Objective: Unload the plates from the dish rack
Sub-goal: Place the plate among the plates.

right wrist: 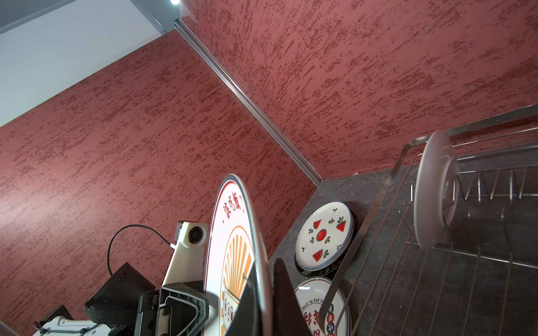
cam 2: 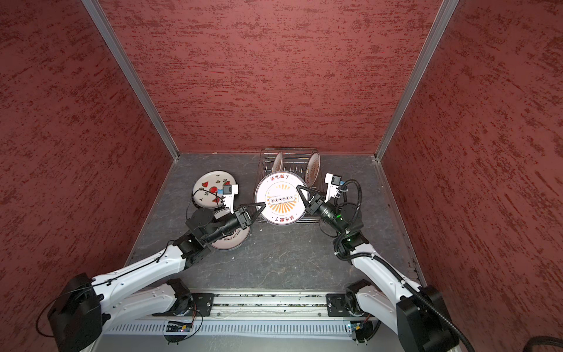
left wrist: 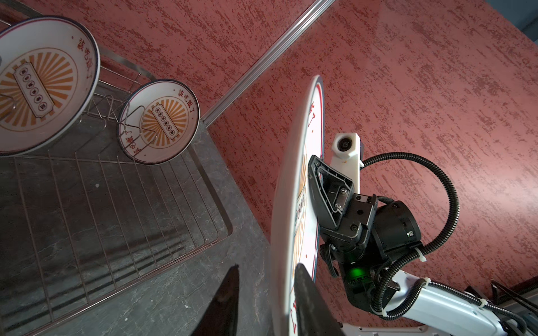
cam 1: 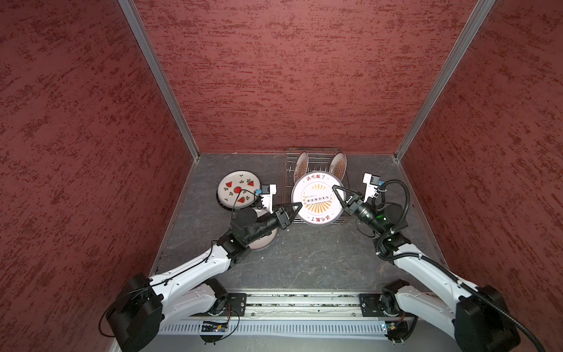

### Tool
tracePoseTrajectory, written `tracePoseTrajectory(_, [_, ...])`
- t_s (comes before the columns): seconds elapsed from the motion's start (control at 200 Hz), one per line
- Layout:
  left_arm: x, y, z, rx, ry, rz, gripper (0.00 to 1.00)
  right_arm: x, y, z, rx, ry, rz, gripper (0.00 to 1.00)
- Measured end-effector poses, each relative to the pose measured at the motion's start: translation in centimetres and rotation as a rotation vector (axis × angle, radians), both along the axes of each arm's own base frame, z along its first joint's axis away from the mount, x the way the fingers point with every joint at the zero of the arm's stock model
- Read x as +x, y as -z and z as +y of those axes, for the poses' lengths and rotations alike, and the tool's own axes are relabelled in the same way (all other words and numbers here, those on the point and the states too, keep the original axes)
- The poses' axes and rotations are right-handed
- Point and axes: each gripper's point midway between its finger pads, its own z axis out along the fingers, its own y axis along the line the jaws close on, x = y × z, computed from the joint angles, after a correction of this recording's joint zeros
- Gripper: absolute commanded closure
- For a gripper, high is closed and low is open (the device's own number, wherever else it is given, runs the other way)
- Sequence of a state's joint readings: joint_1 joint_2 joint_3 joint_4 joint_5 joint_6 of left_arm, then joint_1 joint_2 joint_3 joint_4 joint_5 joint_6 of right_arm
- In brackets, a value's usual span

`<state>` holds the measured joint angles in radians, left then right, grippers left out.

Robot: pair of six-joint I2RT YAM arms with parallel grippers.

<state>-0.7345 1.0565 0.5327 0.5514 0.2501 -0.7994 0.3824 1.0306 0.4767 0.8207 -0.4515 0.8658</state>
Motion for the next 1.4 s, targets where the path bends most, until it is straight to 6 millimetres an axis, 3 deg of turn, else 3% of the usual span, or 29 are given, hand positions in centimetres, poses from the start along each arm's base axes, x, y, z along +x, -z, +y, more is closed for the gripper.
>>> tracePoseTrajectory(0.145, [0.3,0.6,-0.3,0.006,0.000,0.015,0.69,0.0,0.5,-0.1,0.000,0.000,0.001,1.00])
tracePoseTrajectory(0.546, [0.6,1.1,-0.5,-0.006,0.000,0.049,0.90,0.4,1.9,0.7,-0.019,-0.036,0.027,1.00])
tracePoseTrajectory(0.671, [0.7,1.3,-0.6,-0.008,-0.001,0.064,1.00,0.3,1.9,0.7,-0.023,-0.037,0.016,0.84])
tracePoseTrajectory(0.902, [0.7,1.7,-0.8,-0.003,0.007,0.070,1.00,0.0,2.0,0.7,-0.014,-0.049,0.014,0.65])
tracePoseTrajectory(0.937, [0.7,1.7,-0.8,-0.003,0.008,0.070,1.00,-0.1,2.0,0.7,-0.013,-0.050,0.013,0.56])
tracePoseTrajectory(1.017, [0.7,1.6,-0.8,-0.004,0.010,0.069,1.00,-0.1,1.9,0.8,-0.011,-0.056,0.012,0.21])
tracePoseTrajectory(1.097, [0.8,1.7,-0.8,-0.006,0.012,0.076,1.00,-0.2,1.9,0.9,-0.015,-0.066,0.008,0.02])
tracePoseTrajectory(1.403, [1.8,2.0,0.0,-0.020,-0.009,0.105,1.00,0.2,3.2,1.2,-0.036,-0.071,0.051,0.01])
